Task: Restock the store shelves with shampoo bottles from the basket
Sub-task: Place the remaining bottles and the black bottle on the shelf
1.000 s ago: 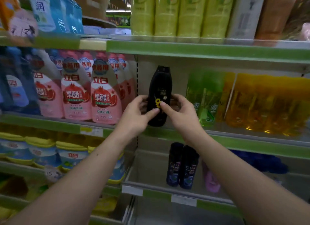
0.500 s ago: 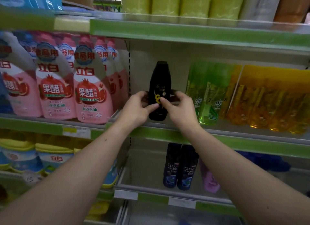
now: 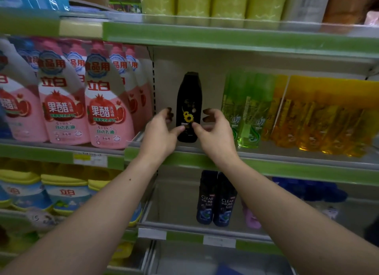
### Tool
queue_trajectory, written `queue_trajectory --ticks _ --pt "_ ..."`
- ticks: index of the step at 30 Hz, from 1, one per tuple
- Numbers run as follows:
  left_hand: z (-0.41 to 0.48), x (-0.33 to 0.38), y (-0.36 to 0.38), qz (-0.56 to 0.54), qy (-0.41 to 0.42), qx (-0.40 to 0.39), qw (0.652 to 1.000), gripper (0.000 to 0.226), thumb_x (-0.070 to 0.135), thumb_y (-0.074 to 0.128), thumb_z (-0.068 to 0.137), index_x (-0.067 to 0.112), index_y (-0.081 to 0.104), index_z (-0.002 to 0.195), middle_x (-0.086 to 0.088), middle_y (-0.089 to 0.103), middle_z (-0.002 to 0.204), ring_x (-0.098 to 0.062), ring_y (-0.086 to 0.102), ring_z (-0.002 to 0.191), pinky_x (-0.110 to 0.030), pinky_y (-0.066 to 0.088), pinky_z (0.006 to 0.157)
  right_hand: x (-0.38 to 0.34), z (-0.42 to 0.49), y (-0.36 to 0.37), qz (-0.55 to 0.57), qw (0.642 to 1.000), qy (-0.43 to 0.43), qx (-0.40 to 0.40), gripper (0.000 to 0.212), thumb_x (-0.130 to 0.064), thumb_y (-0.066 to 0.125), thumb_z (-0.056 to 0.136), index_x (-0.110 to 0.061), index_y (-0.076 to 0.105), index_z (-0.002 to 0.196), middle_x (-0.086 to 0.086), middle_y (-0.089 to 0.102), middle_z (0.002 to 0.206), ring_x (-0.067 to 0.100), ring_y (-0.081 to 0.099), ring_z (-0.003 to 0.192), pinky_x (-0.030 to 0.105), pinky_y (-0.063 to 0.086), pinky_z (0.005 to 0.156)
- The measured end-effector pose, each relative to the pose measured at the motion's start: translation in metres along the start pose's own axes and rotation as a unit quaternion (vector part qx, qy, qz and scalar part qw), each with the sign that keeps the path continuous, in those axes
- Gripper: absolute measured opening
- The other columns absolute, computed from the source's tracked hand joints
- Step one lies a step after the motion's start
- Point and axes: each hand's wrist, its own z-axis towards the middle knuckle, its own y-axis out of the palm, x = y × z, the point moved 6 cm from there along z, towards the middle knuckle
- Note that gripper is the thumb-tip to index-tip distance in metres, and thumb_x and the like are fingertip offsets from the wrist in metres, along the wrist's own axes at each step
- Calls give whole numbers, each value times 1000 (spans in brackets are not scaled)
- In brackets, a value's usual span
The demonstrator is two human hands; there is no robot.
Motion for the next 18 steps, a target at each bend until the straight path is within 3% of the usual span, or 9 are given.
queue_trajectory --ticks 2,4,5,10,15,18 --pt "-18 8 -8 -30 47 68 996 43 22 69 93 16 55 133 -2 63 126 -12 60 113 -34 50 100 -5 -12 -9 36 998 -40 16 27 -19 66 94 -17 58 119 -3 63 106 5 62 88 12 47 71" --pt "-45 20 -10 -89 83 96 988 16 25 60 98 19 59 113 4 64 102 -4 60 90 -26 53 83 -10 -26 -21 88 993 -74 19 3 -17 61 97 -18 63 99 -3 66 87 9 63 77 19 51 69" --pt "-61 23 -5 -126 79 88 985 9 26 57 101 19 60 105 4 63 91 -6 60 80 -24 51 74 -8 -34 -28 119 990 -70 12 11 -16 59 99 -16 65 90 0 66 78 13 63 71 24 53 66" --pt "-139 17 63 -233 -1 -6 973 31 27 47 105 14 63 82 1 59 65 -10 54 58 -25 47 58 40 -84 -74 222 974 13 -37 36 -20 50 104 -7 60 72 9 57 60 13 52 51 21 43 49" --pt "-224 -3 171 -233 -98 -109 961 35 23 46 105 10 62 77 -4 56 63 -8 51 54 -19 44 53 151 -147 -140 204 973 111 -13 43 -16 49 105 -7 55 63 5 53 52 10 48 46 22 40 48" --pt "-280 -16 241 -223 -147 -184 946 32 19 46 105 10 61 78 -5 56 64 -6 52 54 -17 45 54 228 -189 -188 209 956 205 1 41 -14 48 105 -7 54 65 -6 54 46 3 48 42 17 39 45"
